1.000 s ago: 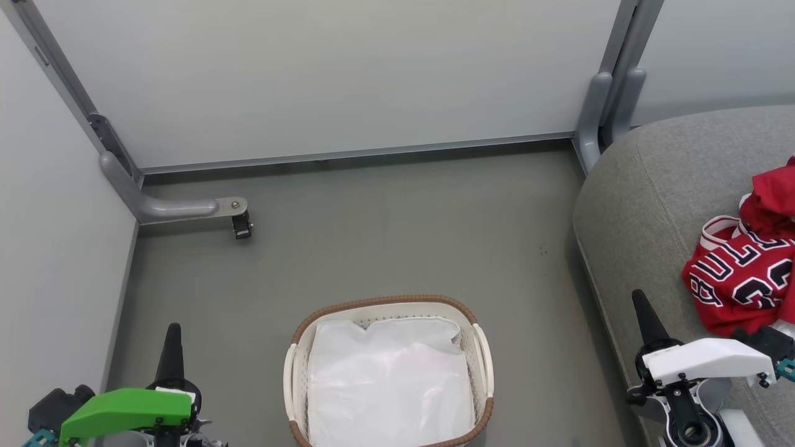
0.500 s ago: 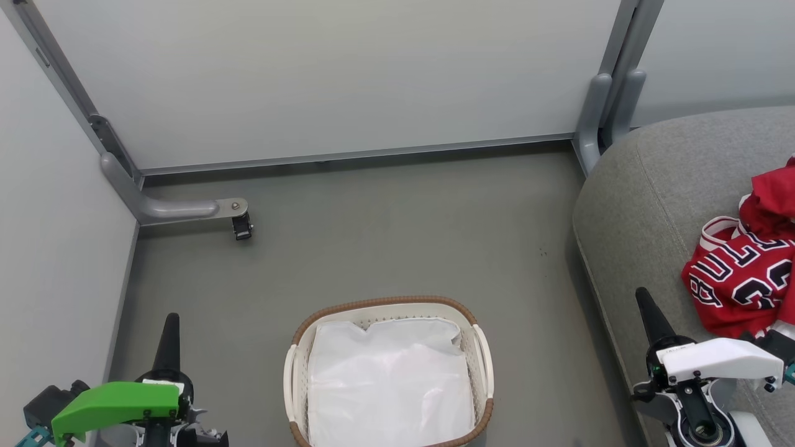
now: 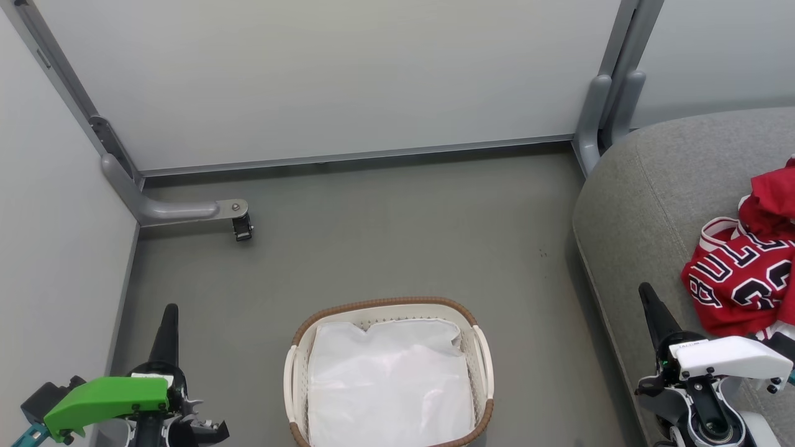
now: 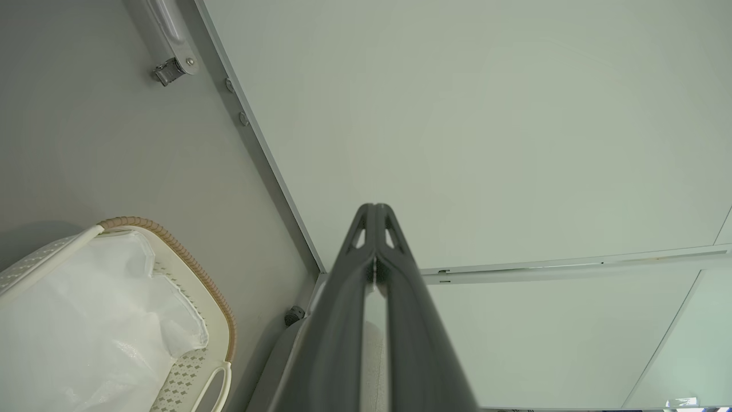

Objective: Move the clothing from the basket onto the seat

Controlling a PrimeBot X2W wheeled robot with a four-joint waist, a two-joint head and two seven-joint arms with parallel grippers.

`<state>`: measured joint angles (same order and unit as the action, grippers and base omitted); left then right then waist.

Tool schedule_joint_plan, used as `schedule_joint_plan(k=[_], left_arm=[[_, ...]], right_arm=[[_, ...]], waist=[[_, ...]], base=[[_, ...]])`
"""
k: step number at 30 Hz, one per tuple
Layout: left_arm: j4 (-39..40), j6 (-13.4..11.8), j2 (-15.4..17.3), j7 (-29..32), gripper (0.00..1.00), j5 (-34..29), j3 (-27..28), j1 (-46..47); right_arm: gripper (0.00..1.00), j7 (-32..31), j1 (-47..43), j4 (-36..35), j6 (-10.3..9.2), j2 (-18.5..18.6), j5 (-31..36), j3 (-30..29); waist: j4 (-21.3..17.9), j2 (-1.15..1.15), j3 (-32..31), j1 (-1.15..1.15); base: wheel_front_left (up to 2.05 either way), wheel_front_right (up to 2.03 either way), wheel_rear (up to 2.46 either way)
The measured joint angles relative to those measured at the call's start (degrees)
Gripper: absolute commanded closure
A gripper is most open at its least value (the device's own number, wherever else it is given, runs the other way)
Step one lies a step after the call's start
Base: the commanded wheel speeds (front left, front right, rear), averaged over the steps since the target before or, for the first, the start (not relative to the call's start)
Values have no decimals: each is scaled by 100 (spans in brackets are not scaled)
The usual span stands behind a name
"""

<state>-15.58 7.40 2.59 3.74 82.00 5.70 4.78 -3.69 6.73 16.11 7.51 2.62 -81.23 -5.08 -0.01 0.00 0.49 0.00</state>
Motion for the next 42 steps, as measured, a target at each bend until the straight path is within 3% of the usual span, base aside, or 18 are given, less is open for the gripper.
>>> schedule_joint_plan(k=[26, 42], left_arm=[[153, 0, 8, 276, 100, 1022, 77, 96], [159, 0, 8, 279, 100, 1032, 79, 111]], right_arm=[[100, -286, -21, -201, 0, 8, -1090, -144], [100, -286, -22, -209, -1, 8, -1107, -147]], waist=[[1, 0, -31, 0], [1, 0, -31, 0]], base=[[0, 0, 0], [0, 0, 0]])
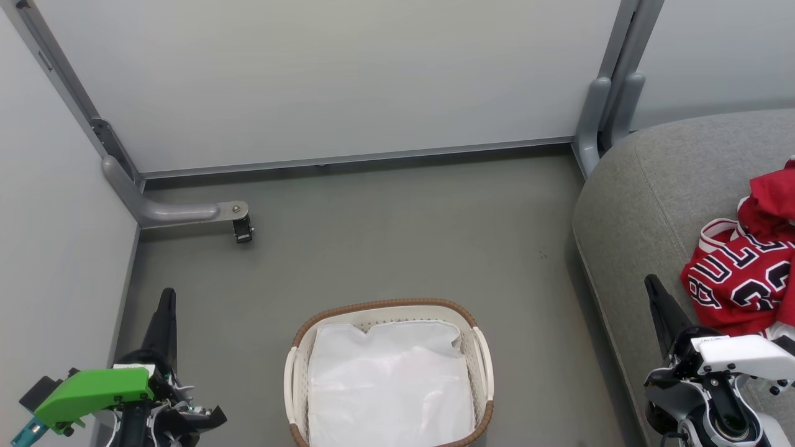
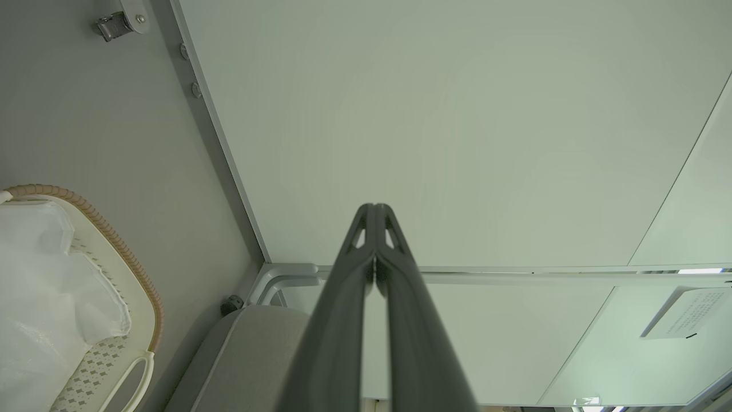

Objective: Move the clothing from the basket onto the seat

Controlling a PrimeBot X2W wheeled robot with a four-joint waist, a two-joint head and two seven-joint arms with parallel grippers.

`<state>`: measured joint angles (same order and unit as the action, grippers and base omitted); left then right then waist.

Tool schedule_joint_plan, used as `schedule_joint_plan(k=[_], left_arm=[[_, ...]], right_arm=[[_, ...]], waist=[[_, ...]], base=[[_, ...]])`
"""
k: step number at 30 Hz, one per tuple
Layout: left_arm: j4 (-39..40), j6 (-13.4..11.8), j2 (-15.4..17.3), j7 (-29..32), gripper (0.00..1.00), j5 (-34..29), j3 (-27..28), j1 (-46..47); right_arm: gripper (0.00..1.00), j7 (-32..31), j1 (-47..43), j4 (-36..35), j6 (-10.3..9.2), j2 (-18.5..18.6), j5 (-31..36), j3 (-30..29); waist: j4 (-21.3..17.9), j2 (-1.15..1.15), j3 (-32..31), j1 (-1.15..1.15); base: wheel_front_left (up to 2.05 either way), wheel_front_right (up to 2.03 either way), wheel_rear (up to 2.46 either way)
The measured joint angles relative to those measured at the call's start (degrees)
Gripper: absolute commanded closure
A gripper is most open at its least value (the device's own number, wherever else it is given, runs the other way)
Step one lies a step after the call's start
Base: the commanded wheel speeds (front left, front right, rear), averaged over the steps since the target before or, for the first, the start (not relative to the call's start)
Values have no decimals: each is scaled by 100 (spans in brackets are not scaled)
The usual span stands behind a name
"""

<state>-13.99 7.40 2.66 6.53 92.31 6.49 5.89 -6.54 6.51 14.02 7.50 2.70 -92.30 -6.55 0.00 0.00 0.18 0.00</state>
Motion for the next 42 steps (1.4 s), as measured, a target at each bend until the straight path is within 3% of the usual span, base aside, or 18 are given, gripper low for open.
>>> schedule_joint_plan(k=[42], left_arm=[[0, 0, 1, 0, 100, 1, 0, 1]], right_arm=[[100, 0, -1, 0, 0, 0, 0, 0]], waist=[[0, 0, 0, 0]], base=[[0, 0, 0]])
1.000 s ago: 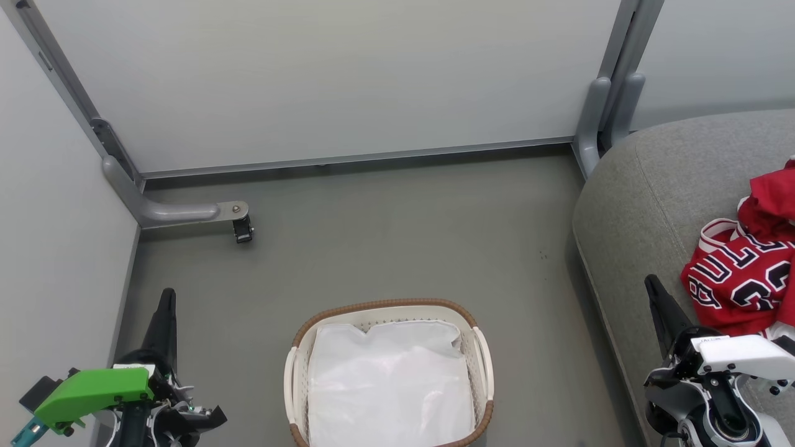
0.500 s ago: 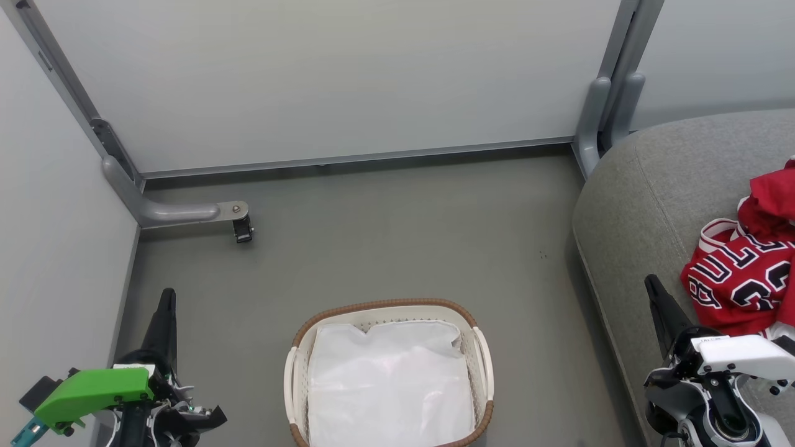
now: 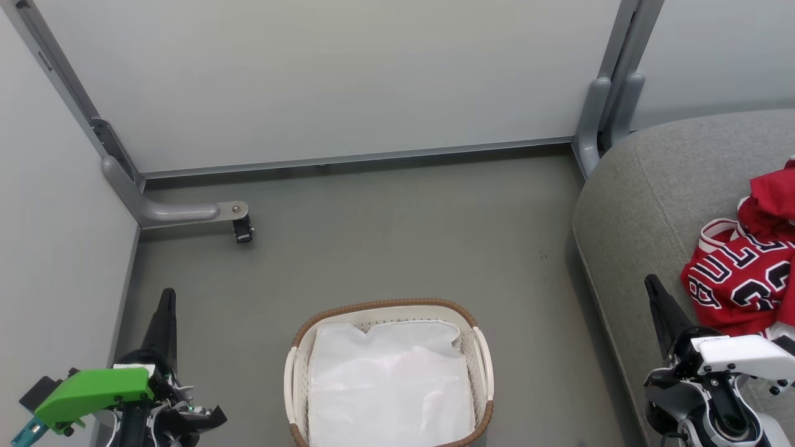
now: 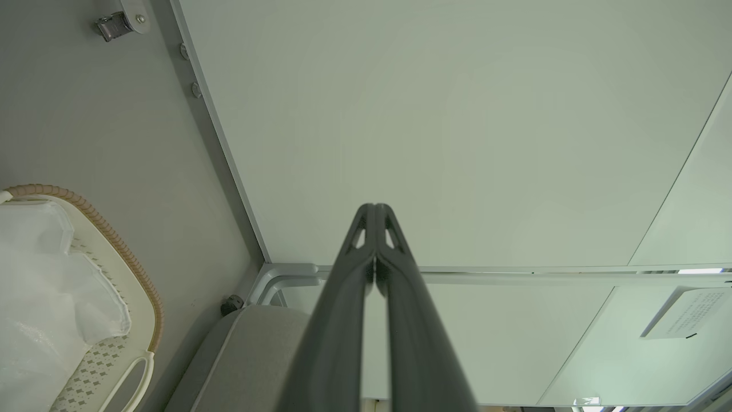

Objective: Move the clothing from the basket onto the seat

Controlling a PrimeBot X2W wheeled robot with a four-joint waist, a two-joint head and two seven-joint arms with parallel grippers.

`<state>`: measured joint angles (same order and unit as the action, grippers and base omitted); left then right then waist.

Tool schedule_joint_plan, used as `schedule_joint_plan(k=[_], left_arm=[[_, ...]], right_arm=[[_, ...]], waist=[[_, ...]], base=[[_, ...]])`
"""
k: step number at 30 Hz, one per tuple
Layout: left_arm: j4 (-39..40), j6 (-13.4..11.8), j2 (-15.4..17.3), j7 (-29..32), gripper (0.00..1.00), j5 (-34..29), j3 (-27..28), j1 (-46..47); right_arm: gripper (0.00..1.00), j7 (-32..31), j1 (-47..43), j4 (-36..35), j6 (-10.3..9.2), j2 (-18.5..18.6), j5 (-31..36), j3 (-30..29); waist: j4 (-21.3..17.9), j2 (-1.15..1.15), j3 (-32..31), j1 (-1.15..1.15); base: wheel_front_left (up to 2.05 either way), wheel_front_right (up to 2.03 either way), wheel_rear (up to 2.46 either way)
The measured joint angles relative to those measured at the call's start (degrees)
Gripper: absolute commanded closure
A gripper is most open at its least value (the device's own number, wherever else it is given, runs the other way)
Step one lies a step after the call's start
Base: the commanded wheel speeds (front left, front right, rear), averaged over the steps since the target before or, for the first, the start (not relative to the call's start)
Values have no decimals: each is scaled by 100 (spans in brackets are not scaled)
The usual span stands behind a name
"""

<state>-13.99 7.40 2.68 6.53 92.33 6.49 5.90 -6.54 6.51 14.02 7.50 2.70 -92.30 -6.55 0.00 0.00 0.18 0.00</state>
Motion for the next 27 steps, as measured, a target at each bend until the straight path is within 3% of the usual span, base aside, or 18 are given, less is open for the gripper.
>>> schedule_joint_plan(k=[27], left_arm=[[0, 0, 0, 0, 100, 0, 0, 0]], right_arm=[[100, 0, 0, 0, 0, 0, 0, 0]], waist=[[0, 0, 0, 0]], base=[[0, 0, 0]])
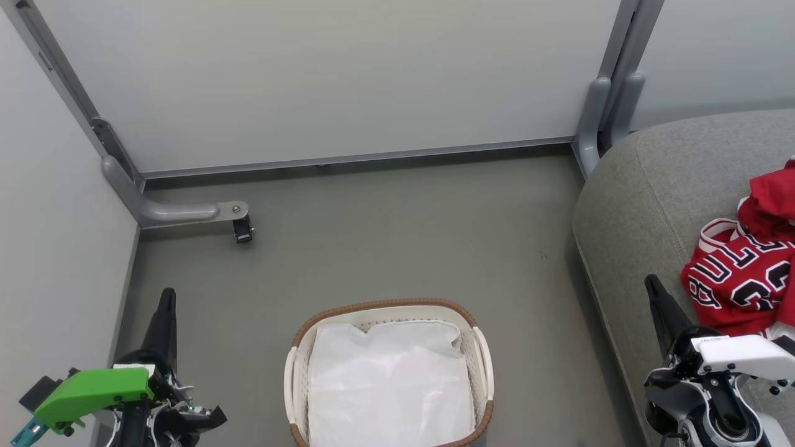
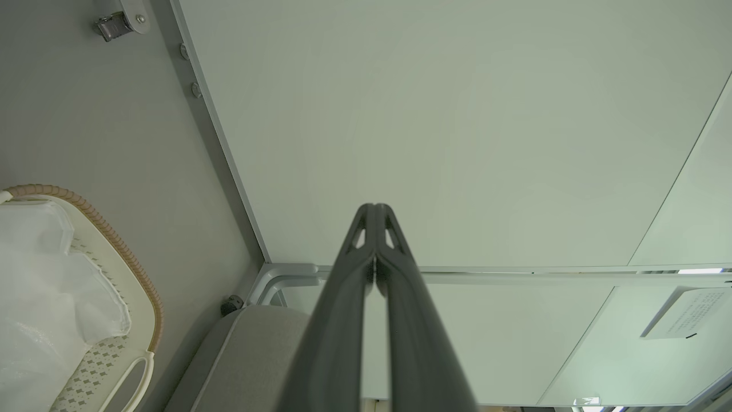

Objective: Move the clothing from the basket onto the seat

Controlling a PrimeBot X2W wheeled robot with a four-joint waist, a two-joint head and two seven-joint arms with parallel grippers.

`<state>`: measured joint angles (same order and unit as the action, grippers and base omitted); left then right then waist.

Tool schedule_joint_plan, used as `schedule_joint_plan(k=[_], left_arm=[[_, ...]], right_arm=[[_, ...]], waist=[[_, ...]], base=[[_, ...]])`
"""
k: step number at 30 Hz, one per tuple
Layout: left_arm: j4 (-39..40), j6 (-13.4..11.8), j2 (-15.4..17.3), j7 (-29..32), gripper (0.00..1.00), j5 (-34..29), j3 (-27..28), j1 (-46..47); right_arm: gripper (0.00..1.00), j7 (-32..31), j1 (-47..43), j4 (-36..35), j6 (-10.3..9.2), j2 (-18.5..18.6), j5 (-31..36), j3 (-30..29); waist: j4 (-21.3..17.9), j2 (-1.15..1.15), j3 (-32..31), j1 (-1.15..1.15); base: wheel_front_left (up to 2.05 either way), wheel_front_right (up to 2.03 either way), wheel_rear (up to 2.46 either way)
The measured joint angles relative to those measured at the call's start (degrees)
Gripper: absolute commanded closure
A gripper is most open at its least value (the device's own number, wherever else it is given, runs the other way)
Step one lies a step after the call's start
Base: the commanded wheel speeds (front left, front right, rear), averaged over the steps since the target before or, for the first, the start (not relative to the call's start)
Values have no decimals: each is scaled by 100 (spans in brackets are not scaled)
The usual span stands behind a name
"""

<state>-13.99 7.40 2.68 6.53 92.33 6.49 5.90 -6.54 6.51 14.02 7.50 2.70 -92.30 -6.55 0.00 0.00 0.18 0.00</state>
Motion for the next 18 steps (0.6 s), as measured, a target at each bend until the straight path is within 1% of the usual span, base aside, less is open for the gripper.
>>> schedule_joint_plan(k=[18], left_arm=[[0, 0, 0, 0, 100, 0, 0, 0]], right_arm=[[100, 0, 0, -1, 0, 0, 0, 0]], waist=[[0, 0, 0, 0]], base=[[0, 0, 0]])
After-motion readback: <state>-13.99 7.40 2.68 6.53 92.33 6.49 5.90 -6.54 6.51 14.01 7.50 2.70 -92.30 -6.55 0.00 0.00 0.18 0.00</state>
